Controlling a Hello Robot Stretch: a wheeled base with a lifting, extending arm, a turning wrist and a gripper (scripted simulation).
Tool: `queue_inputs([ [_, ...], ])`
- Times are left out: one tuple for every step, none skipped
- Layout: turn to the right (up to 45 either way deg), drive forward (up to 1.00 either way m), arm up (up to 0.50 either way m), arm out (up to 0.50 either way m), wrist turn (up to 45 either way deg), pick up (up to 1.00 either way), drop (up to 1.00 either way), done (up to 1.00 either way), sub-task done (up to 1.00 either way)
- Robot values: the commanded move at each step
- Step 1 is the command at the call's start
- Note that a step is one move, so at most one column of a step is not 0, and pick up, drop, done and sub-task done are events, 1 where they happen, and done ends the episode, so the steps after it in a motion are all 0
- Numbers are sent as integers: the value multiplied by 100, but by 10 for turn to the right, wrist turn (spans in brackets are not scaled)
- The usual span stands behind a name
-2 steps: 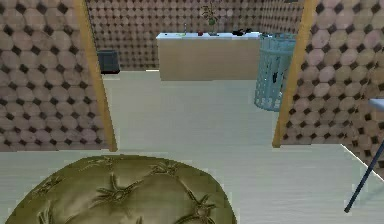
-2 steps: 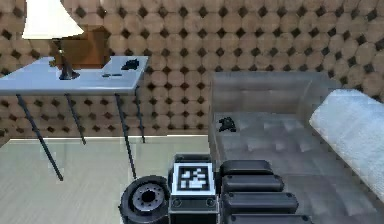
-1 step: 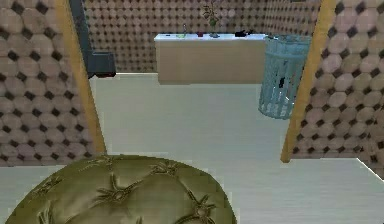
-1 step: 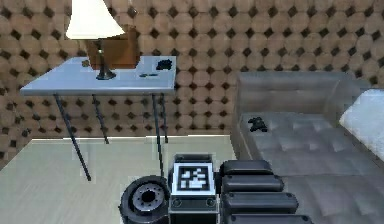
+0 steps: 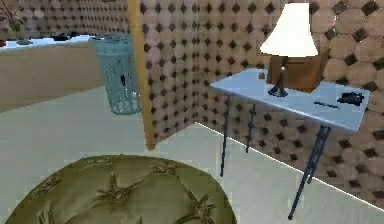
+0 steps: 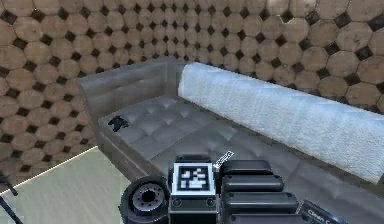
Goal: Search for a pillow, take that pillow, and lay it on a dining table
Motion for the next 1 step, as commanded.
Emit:
queue_inputs([
  [0, 70, 0, 0, 0, 0, 0, 0, 0],
])
